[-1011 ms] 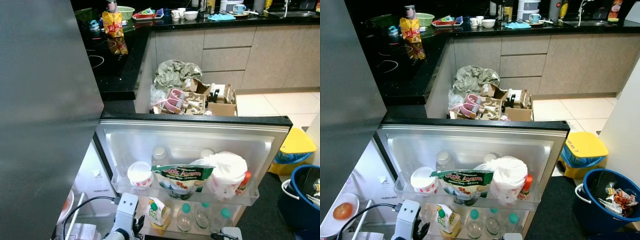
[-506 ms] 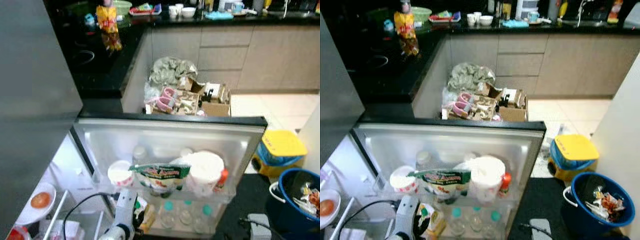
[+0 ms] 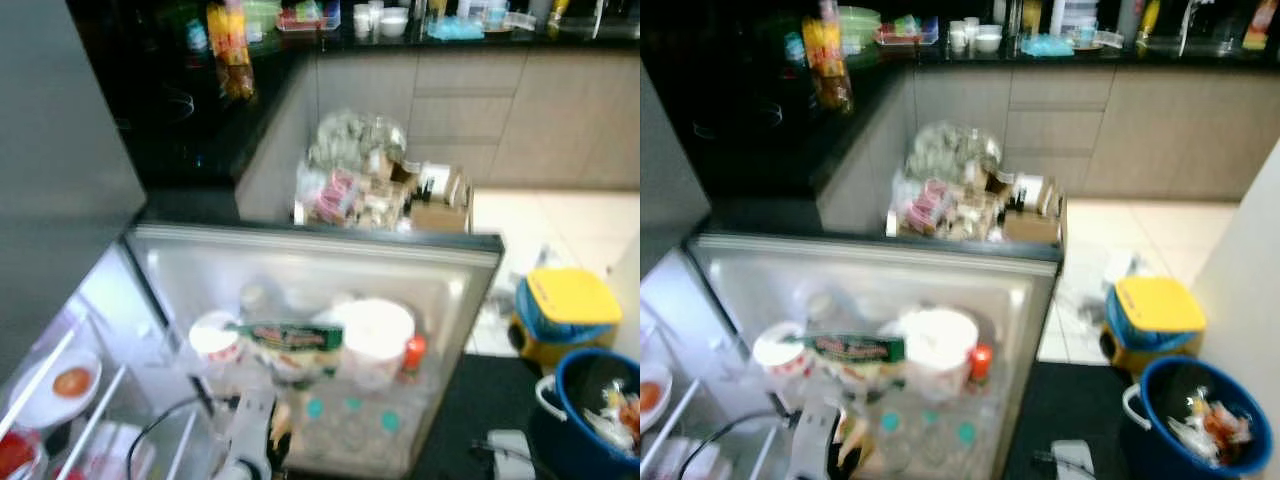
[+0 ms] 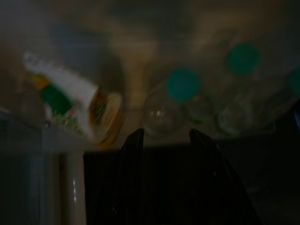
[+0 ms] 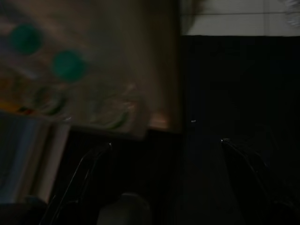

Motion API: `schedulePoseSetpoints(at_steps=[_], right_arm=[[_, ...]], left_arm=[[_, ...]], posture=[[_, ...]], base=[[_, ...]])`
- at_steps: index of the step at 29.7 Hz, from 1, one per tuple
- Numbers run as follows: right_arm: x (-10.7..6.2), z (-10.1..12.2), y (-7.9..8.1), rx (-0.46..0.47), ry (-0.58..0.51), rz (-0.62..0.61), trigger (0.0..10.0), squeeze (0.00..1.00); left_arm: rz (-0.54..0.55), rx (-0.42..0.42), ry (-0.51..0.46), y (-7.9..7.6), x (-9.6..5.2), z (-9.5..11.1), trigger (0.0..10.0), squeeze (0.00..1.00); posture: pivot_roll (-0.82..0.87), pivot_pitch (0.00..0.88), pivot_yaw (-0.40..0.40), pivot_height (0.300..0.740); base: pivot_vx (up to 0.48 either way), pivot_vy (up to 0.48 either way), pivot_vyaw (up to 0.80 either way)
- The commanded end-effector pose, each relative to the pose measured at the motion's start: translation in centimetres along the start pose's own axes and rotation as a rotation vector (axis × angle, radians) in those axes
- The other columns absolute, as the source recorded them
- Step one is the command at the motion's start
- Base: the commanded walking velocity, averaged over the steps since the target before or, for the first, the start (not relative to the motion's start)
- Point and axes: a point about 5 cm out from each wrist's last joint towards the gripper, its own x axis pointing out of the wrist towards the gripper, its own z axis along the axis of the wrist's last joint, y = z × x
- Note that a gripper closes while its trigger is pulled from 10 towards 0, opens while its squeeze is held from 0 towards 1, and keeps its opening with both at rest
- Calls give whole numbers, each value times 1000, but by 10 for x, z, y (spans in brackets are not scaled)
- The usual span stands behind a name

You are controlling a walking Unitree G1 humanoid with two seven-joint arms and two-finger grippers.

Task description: Restocking fridge

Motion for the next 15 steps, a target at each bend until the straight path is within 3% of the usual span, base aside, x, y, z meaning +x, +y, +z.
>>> schedulePoseSetpoints(at_steps=[1, 11, 15], right_arm=[[1, -4, 5, -6, 14, 17, 10000, 0], [2, -1, 9, -20, 4, 28, 10000, 0], [3, 0, 10, -29, 0, 34, 10000, 0]], left_arm=[[12, -6, 15, 2, -2, -4, 10000, 0], [17, -4, 9, 3, -2, -2, 10000, 0], [42, -21, 21, 6, -2, -4, 10000, 0]], posture=[[-80, 41, 3, 734], [-86, 38, 1, 734], [-86, 38, 1, 734]], base=[[0, -480, 0], [0, -446, 0], [0, 0, 0]])
